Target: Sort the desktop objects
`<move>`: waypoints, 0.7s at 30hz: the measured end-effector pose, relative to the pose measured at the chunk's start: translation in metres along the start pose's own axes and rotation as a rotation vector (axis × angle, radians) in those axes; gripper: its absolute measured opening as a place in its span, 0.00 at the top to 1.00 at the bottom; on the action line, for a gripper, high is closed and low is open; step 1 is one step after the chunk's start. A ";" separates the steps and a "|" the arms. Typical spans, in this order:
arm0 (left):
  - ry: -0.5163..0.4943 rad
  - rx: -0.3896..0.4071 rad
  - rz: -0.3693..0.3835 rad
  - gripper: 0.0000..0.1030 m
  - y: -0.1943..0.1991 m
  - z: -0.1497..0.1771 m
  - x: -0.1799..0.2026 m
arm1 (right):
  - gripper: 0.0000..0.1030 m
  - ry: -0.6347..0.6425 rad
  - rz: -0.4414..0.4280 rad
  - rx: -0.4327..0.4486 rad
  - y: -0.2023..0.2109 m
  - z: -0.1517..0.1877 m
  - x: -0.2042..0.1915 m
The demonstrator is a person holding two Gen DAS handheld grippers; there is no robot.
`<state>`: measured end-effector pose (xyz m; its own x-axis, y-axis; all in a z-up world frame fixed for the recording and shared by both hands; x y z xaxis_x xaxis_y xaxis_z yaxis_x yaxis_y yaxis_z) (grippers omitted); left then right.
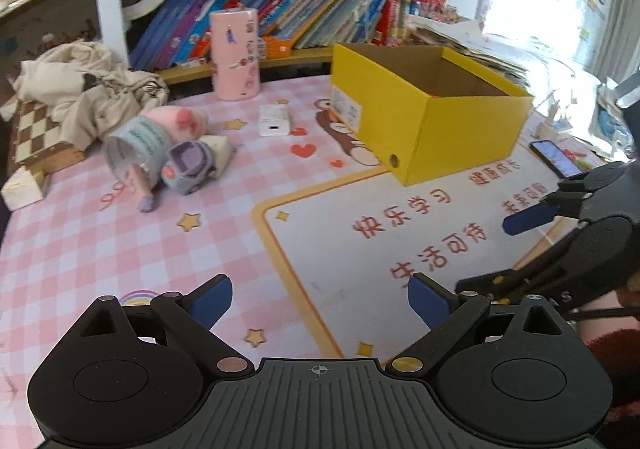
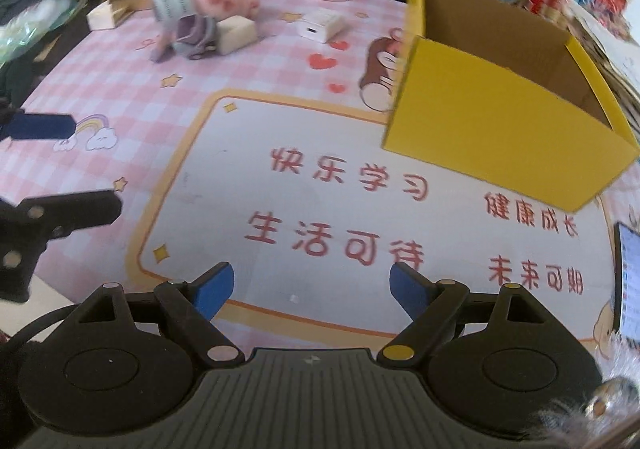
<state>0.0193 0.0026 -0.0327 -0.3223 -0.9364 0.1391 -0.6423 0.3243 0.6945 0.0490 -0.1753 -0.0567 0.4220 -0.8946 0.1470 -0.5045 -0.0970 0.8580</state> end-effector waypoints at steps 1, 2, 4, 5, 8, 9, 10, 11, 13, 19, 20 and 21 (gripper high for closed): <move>0.002 0.006 -0.007 0.06 0.001 0.001 -0.002 | 0.18 0.009 -0.001 0.007 0.001 -0.001 -0.002; 0.006 0.010 -0.012 0.06 0.002 0.001 -0.003 | 0.18 0.017 0.000 0.014 0.002 -0.003 -0.004; 0.018 0.019 -0.022 0.06 0.005 0.002 -0.007 | 0.18 0.036 0.003 0.027 0.002 -0.008 -0.008; 0.024 0.024 -0.027 0.06 0.006 0.002 -0.009 | 0.18 0.045 0.006 0.036 0.003 -0.011 -0.010; 0.047 0.041 -0.044 0.06 0.009 0.002 -0.016 | 0.18 0.025 -0.005 0.064 0.004 -0.026 -0.015; 0.054 0.048 -0.051 0.06 0.011 0.002 -0.019 | 0.18 0.006 -0.022 0.072 0.005 -0.031 -0.017; 0.062 0.056 -0.059 0.06 0.012 0.002 -0.021 | 0.18 -0.008 -0.035 0.079 0.006 -0.036 -0.019; 0.069 0.062 -0.068 0.06 0.013 0.003 -0.024 | 0.18 -0.021 -0.046 0.088 0.007 -0.040 -0.022; 0.083 0.074 -0.085 0.06 0.015 0.003 -0.029 | 0.18 -0.020 -0.050 0.112 0.009 -0.045 -0.030; 0.094 0.101 -0.115 0.06 0.022 0.008 -0.040 | 0.18 0.041 -0.017 0.141 0.009 -0.044 -0.049; 0.097 0.104 -0.117 0.06 0.023 0.007 -0.041 | 0.18 0.045 -0.019 0.138 0.009 -0.044 -0.050; 0.100 0.107 -0.119 0.06 0.023 0.007 -0.043 | 0.18 0.048 -0.020 0.138 0.009 -0.045 -0.052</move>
<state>0.0129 0.0512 -0.0276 -0.1727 -0.9759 0.1336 -0.7435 0.2181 0.6322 0.0562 -0.1103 -0.0346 0.4669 -0.8704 0.1564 -0.5927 -0.1767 0.7858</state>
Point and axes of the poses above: each gripper's, at about its wrist camera, not at the fingertips, and y roughly against the way its jaws point, x to its right, z to its underside, the point moved 4 cm from there along -y, roughly the way its jaws point, and after that the axes turned 7 degrees about z, right-handed, at the moved point
